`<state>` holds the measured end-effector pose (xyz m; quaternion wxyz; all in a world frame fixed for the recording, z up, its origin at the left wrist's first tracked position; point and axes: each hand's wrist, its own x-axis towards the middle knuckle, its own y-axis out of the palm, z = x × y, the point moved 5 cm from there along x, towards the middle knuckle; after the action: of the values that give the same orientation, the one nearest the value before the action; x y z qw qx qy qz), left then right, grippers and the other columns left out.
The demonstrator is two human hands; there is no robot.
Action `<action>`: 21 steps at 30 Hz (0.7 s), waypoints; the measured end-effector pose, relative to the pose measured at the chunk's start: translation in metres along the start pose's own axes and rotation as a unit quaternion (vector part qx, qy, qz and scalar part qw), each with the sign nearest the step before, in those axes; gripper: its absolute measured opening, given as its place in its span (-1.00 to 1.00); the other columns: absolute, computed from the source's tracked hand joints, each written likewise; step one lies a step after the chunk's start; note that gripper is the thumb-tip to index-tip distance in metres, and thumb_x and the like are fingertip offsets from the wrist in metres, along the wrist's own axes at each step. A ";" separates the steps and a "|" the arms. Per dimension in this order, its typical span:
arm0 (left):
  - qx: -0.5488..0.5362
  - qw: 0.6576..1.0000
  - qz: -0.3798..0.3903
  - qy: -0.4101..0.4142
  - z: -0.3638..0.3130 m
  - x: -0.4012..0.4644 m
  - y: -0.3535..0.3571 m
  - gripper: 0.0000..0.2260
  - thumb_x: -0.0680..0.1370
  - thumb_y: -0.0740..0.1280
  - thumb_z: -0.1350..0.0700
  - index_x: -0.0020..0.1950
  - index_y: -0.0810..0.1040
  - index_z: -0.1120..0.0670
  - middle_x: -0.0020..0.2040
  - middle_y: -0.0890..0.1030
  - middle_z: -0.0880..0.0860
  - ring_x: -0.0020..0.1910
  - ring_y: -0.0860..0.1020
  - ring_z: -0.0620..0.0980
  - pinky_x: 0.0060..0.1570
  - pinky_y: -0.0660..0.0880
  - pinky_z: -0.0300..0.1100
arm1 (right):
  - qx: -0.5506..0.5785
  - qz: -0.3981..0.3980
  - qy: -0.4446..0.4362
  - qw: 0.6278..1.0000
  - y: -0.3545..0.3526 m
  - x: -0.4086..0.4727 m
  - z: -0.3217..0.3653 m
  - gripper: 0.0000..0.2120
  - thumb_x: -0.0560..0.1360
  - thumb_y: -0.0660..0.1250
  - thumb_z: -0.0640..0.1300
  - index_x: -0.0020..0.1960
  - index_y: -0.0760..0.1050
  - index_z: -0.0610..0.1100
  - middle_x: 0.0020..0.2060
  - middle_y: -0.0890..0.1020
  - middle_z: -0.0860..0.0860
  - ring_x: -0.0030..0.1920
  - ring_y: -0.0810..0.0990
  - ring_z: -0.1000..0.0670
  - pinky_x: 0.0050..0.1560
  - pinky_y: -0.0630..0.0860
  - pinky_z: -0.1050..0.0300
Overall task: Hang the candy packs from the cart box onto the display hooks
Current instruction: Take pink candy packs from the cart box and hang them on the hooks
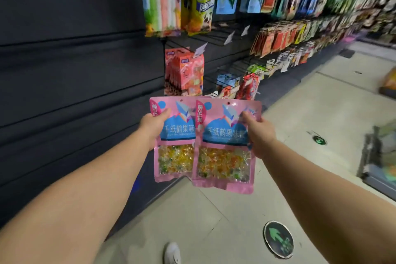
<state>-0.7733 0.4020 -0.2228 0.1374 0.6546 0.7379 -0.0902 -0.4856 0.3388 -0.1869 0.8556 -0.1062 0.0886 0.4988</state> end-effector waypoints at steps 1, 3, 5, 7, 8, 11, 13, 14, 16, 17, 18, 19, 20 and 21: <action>-0.003 1.000 -0.001 -0.003 -0.004 0.019 0.004 -0.69 0.56 0.44 -0.05 0.17 0.61 0.14 0.01 0.72 0.12 -0.03 0.70 0.11 0.06 0.63 0.06 | 0.010 -0.001 -0.003 1.000 0.007 0.015 0.003 -0.69 0.52 0.40 0.07 0.12 0.55 -0.14 -0.03 0.66 -0.09 -0.05 0.68 -0.14 0.03 0.64 -0.17; -0.007 1.000 -0.010 -0.007 -0.014 0.058 0.008 -0.65 0.52 0.47 -0.08 0.16 0.62 0.14 0.03 0.72 0.14 0.01 0.70 0.13 0.14 0.61 0.14 | 0.015 -0.005 -0.005 1.000 0.025 0.048 0.014 -0.77 0.52 0.40 0.05 -0.03 0.58 -0.12 -0.14 0.65 -0.07 -0.15 0.62 -0.12 -0.15 0.61 -0.06; 0.006 1.000 -0.017 -0.012 -0.025 0.092 0.013 -0.58 0.46 0.49 -0.14 0.14 0.64 0.14 0.04 0.72 0.14 0.04 0.69 0.15 0.18 0.59 0.20 | -0.005 -0.007 -0.016 1.000 0.042 0.077 0.029 -0.74 0.52 0.39 0.05 -0.22 0.53 -0.12 -0.29 0.63 -0.01 -0.22 0.53 -0.11 -0.30 0.44 0.06; 0.006 1.000 -0.013 -0.016 -0.042 0.126 0.019 -0.60 0.49 0.48 -0.13 0.16 0.63 0.14 0.04 0.72 0.14 0.04 0.69 0.14 0.18 0.59 0.20 | -0.004 -0.006 -0.020 1.000 0.061 0.107 0.045 -0.71 0.52 0.39 0.06 -0.27 0.52 -0.11 -0.32 0.63 0.01 -0.15 0.57 -0.14 -0.24 0.41 0.06; 0.003 1.000 -0.013 -0.018 -0.050 0.141 0.021 -0.64 0.53 0.46 -0.11 0.16 0.63 0.13 0.04 0.72 0.14 0.03 0.70 0.14 0.17 0.59 0.20 | 0.002 -0.001 -0.015 1.000 0.072 0.121 0.051 -0.72 0.52 0.38 0.05 -0.26 0.52 -0.10 -0.32 0.64 0.01 -0.12 0.58 -0.16 -0.21 0.42 0.04; 0.004 0.999 -0.028 -0.017 -0.062 0.177 0.020 -0.66 0.55 0.44 -0.08 0.18 0.62 0.14 0.05 0.72 0.14 0.02 0.70 0.12 0.18 0.59 0.17 | -0.005 0.024 -0.006 1.000 0.099 0.154 0.058 -0.79 0.55 0.36 0.01 -0.17 0.53 -0.11 -0.47 0.65 0.09 -0.13 0.55 -0.13 -0.11 0.44 0.00; 0.010 0.999 -0.038 -0.026 -0.060 0.194 0.017 -0.65 0.55 0.45 -0.09 0.17 0.62 0.14 0.02 0.73 0.13 -0.01 0.71 0.12 0.14 0.61 0.16 | -0.022 0.031 0.012 0.999 0.110 0.168 0.057 -0.77 0.54 0.36 0.02 -0.10 0.55 -0.15 -0.40 0.65 0.05 -0.11 0.57 -0.11 -0.01 0.54 -0.07; 0.016 0.998 -0.043 -0.034 -0.059 0.202 0.015 -0.65 0.54 0.45 -0.11 0.15 0.62 0.13 0.00 0.73 0.13 -0.02 0.71 0.12 0.12 0.62 0.17 | -0.023 0.034 0.025 0.999 0.115 0.172 0.059 -0.77 0.54 0.36 0.03 -0.09 0.55 -0.14 -0.33 0.64 0.03 -0.11 0.58 -0.10 0.07 0.58 -0.16; 0.022 0.997 -0.053 -0.042 -0.058 0.217 0.014 -0.63 0.53 0.45 -0.13 0.14 0.62 0.13 0.00 0.73 0.13 -0.03 0.72 0.12 0.11 0.62 0.17 | -0.019 0.043 0.039 0.998 0.125 0.188 0.060 -0.80 0.54 0.37 0.01 -0.13 0.52 -0.10 -0.24 0.64 -0.01 -0.12 0.61 -0.09 0.14 0.56 -0.26; 0.021 0.997 -0.055 -0.044 -0.059 0.224 0.016 -0.63 0.53 0.45 -0.13 0.14 0.61 0.13 0.00 0.73 0.13 -0.03 0.72 0.12 0.12 0.62 0.18 | -0.020 0.045 0.043 0.998 0.128 0.199 0.060 -0.81 0.54 0.38 0.01 -0.14 0.51 -0.09 -0.19 0.66 -0.05 -0.09 0.64 -0.12 0.13 0.57 -0.28; 0.018 0.997 -0.057 -0.046 -0.058 0.231 0.018 -0.64 0.53 0.45 -0.13 0.14 0.61 0.13 -0.01 0.73 0.13 -0.03 0.72 0.12 0.12 0.62 0.18 | -0.025 0.045 0.046 0.998 0.131 0.208 0.061 -0.80 0.53 0.39 0.03 -0.15 0.51 -0.09 -0.13 0.67 -0.09 -0.04 0.65 -0.16 0.11 0.58 -0.30; 0.017 0.997 -0.060 -0.048 -0.058 0.237 0.021 -0.64 0.53 0.46 -0.13 0.14 0.61 0.13 -0.01 0.73 0.13 -0.03 0.72 0.12 0.12 0.62 0.18 | -0.029 0.048 0.049 0.997 0.133 0.218 0.061 -0.78 0.52 0.40 0.05 -0.16 0.51 -0.08 -0.08 0.66 -0.11 0.00 0.66 -0.19 0.08 0.59 -0.31; 0.014 0.997 -0.064 -0.050 -0.058 0.242 0.026 -0.64 0.52 0.46 -0.12 0.13 0.61 0.13 -0.02 0.73 0.13 -0.03 0.72 0.12 0.12 0.62 0.18 | -0.031 0.051 0.048 0.997 0.135 0.226 0.063 -0.75 0.49 0.42 0.09 -0.16 0.51 -0.08 -0.04 0.66 -0.13 0.01 0.66 -0.21 0.07 0.60 -0.32; 0.011 0.996 -0.071 -0.051 -0.059 0.247 0.031 -0.64 0.52 0.46 -0.12 0.13 0.61 0.13 -0.02 0.74 0.13 -0.04 0.72 0.12 0.12 0.62 0.18 | -0.036 0.052 0.048 0.997 0.136 0.239 0.062 -0.69 0.42 0.45 0.16 -0.14 0.53 -0.08 -0.01 0.67 -0.13 0.02 0.66 -0.22 0.06 0.60 -0.32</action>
<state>-0.7732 0.6570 -0.2453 0.1612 0.5967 0.7733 -0.1410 -0.4848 0.6205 -0.2017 0.8188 -0.1559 0.1168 0.5400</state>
